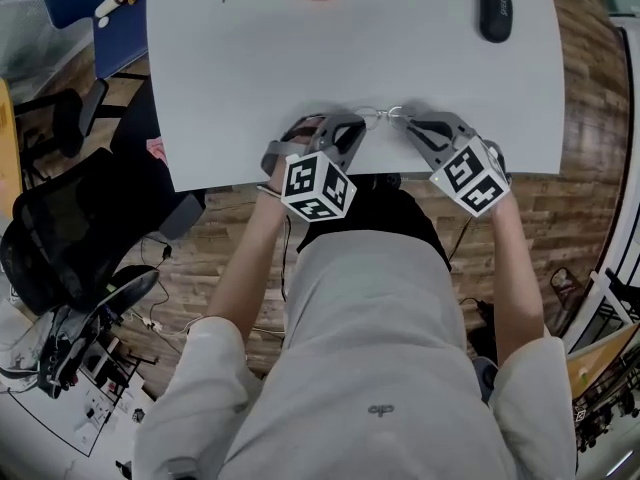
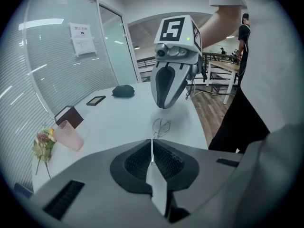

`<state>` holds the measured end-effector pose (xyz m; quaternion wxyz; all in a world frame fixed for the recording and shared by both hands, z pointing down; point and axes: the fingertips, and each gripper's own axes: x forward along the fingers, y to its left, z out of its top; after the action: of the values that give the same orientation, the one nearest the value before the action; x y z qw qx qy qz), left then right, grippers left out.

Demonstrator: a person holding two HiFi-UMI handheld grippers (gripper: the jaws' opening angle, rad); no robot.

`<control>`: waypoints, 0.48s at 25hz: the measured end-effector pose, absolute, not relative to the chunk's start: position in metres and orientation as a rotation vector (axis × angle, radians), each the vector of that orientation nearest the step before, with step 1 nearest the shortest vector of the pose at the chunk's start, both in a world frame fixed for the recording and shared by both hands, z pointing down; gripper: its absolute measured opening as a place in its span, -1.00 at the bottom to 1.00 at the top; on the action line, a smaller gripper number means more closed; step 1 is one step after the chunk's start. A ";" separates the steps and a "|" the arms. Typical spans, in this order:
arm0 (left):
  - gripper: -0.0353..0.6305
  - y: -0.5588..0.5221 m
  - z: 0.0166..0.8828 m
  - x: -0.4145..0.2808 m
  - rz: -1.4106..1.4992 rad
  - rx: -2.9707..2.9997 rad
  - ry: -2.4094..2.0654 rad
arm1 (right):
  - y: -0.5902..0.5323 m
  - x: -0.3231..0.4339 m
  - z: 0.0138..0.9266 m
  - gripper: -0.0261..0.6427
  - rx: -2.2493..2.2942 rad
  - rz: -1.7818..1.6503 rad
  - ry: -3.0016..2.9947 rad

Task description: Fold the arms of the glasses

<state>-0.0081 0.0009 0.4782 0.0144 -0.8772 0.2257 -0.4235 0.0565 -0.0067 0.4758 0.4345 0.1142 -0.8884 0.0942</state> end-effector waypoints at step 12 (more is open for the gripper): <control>-0.82 0.050 0.433 0.017 -1.184 -2.832 0.995 | 0.039 0.071 0.422 -0.90 0.406 0.216 -2.362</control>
<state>0.0169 0.0501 0.4325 -0.0424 -0.8768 0.3082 -0.3665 0.0708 0.0389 0.4222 0.3595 0.1575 -0.9160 0.0837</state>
